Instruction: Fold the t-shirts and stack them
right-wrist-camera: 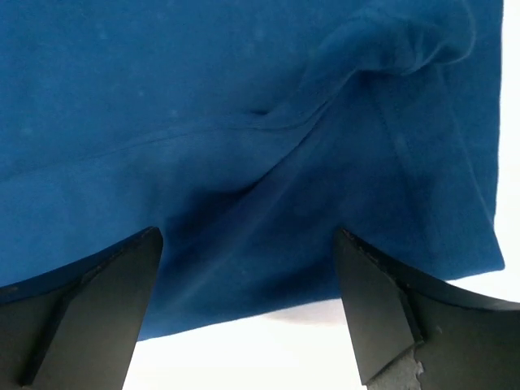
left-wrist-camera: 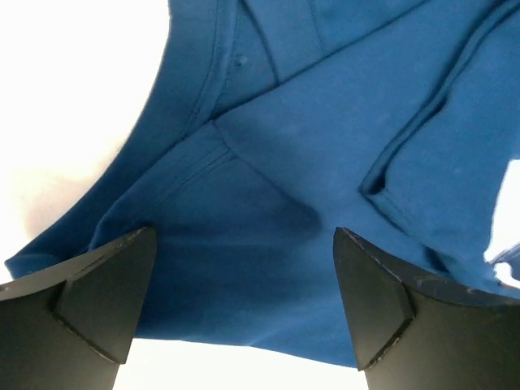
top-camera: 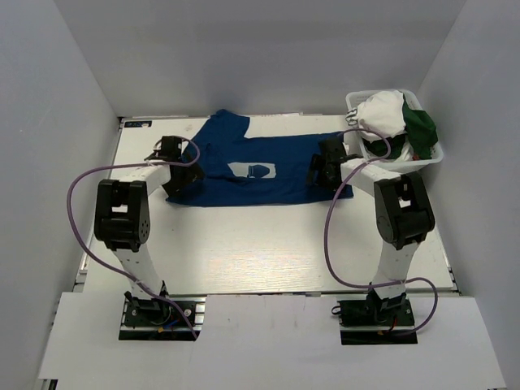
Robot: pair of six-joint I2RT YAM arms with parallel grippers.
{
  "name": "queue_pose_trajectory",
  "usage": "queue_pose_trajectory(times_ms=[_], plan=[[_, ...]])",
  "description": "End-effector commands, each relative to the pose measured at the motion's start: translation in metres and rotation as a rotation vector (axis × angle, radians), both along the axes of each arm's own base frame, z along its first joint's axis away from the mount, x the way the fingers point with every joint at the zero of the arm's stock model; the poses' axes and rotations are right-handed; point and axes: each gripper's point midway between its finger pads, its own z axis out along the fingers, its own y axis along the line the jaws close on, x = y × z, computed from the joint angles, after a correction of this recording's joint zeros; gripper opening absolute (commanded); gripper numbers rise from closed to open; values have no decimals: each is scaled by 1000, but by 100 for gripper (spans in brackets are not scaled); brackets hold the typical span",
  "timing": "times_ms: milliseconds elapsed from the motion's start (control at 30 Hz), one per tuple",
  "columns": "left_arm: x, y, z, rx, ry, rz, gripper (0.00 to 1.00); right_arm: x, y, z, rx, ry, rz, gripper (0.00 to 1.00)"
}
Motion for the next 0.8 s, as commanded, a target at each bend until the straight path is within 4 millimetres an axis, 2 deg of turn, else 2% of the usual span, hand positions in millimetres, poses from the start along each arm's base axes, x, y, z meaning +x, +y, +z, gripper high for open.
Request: queue_pose_trajectory(times_ms=[0, 67, 100, 133, 167, 200, 233, 267, 300, 333, 367, 400, 433, 467, 533, 567, 600, 667, 733, 767], plan=[[-22, 10, -19, 0, 65, 39, 99, -4, -1, -12, 47, 17, 7, 90], [-44, 21, -31, 26, 116, 75, 99, -24, -8, -22, 39, 40, 0, 90], [-52, 26, -29, 21, 123, 96, 99, -26, -7, -12, 56, 15, 3, 90], [-71, 29, -39, 35, 162, 102, 99, -41, -9, -19, 72, 44, 1, 90], [-81, 32, -34, 31, 162, 119, 99, -53, -12, -6, 81, 26, 2, 90], [-93, 34, -43, 42, 194, 122, 99, -69, -18, -14, 64, 56, -9, 90], [-115, 34, -46, 39, 219, 134, 99, -77, -24, -13, 50, 59, -47, 90], [-125, 34, -46, 39, 224, 135, 99, -84, -30, 2, 41, 26, -60, 90], [-137, 32, -47, 24, 231, 143, 99, -113, -37, -17, 23, 89, -65, 90], [-160, 29, -48, 3, 239, 144, 99, -123, -40, -19, 24, 107, -77, 90], [-169, 27, -47, -11, 237, 138, 99, -129, -38, -9, 47, 83, -77, 90], [-188, 25, -50, -17, 264, 135, 99, -153, -44, -24, 34, 142, -79, 90], [-201, 27, -47, -11, 284, 161, 99, -163, -44, -20, 36, 148, -72, 90], [-201, 26, -31, -14, 226, 169, 99, -179, -45, -28, 28, 178, -48, 90], [-215, 25, -18, -16, 210, 184, 99, -193, -42, -22, 40, 151, -18, 90], [-214, 25, -8, -26, 173, 193, 99, -200, -40, -22, 37, 145, 17, 90], [-204, 21, 17, -58, 65, 182, 99, -196, -37, -8, 58, 87, 37, 90], [-193, 15, 45, -94, -44, 145, 99, -193, -29, 5, 69, 41, 98, 90], [-178, 6, 77, -149, -183, 111, 99, -176, -17, 34, 112, -79, 142, 90], [-170, 4, 88, -161, -230, 103, 99, -173, -10, 43, 148, -104, 163, 90]])
